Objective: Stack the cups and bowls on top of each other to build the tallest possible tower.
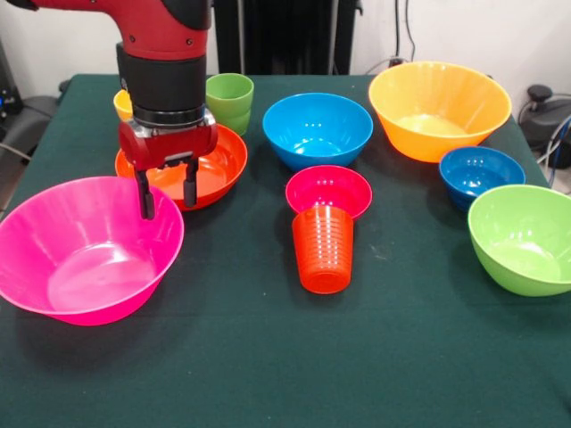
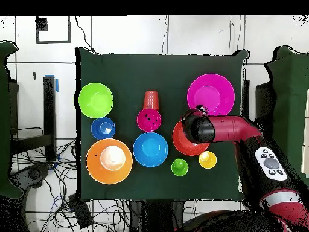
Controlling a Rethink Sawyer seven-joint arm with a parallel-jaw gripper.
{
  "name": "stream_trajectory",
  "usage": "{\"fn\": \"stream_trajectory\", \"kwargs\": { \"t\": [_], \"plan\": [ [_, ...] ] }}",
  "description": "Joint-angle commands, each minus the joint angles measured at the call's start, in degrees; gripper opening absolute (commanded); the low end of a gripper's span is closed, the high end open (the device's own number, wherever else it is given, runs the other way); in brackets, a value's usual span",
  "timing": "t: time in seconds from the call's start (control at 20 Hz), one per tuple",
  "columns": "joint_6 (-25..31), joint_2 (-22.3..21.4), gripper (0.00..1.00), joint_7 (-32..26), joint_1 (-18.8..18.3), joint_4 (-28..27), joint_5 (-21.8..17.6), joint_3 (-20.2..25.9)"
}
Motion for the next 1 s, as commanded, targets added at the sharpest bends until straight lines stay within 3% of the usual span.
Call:
{"fn": "stream_trajectory", "kwargs": {
  "t": [0.05,1.0],
  "plan": [
    [-3.12,2.45,1.00,1.49,0.84,-2.18,-5.23,-0.29],
    [-7.55,3.87,1.00,3.57,4.27,-5.82,-5.44,-4.70]
  ]
}}
